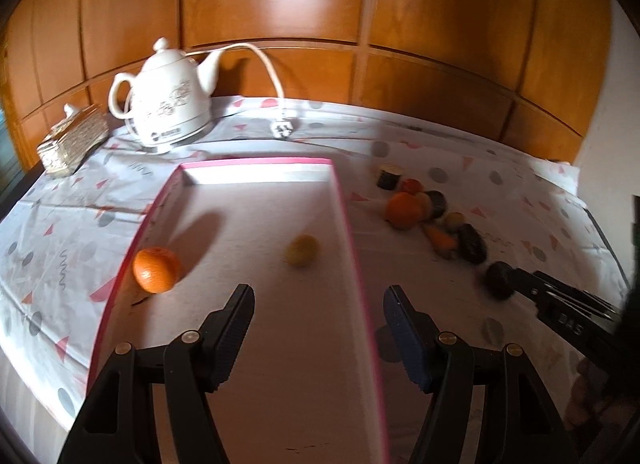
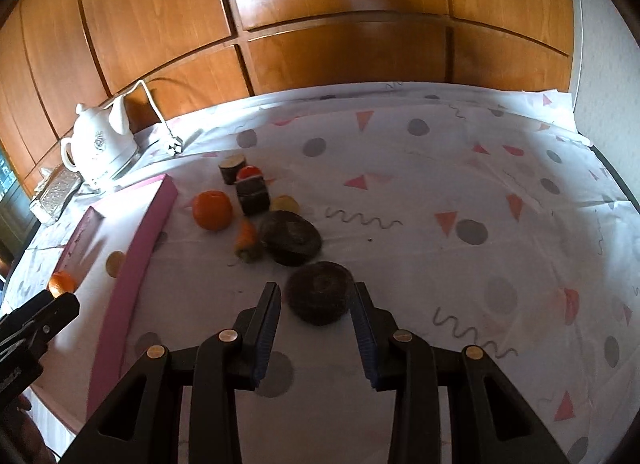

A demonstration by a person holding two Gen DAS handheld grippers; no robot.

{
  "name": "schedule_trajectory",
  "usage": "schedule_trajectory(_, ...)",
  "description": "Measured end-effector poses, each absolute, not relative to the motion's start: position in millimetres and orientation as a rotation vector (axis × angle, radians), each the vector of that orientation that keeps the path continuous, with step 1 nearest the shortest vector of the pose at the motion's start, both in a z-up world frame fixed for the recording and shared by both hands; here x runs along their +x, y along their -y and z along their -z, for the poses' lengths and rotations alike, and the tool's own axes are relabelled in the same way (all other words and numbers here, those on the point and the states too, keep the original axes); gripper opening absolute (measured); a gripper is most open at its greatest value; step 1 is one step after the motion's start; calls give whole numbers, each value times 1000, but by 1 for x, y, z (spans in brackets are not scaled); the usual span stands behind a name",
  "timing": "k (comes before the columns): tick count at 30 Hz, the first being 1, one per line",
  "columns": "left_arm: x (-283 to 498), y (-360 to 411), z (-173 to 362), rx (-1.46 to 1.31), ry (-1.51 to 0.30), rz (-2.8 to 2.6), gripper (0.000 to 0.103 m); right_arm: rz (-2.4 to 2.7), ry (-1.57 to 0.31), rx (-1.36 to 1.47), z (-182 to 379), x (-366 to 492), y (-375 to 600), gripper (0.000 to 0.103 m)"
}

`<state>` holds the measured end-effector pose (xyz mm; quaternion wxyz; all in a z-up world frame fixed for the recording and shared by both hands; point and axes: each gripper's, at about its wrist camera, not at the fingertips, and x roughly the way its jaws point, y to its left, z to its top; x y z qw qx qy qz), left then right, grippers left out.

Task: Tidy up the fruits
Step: 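Grasp the dark brown round fruit with the right tool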

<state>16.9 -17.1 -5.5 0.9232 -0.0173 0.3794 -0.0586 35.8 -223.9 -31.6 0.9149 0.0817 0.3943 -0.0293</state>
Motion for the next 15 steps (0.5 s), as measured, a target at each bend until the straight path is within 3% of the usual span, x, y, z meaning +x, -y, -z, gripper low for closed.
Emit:
schedule_trajectory(3, 15, 25, 5, -31, -776, 156, 68, 33, -822, 197, 36, 37, 229, 40)
schedule_trajectory(4, 14, 27, 5, -30, -779, 168, 68, 22, -823, 201, 38, 37, 229, 51)
schedule_trajectory(6, 14, 30, 6, -31, -784, 182, 68, 14, -824, 208, 41, 38, 229, 62)
schedule_trajectory(15, 17, 44, 7, -24, -803, 237, 68, 2, -855, 176, 51, 56, 230, 62)
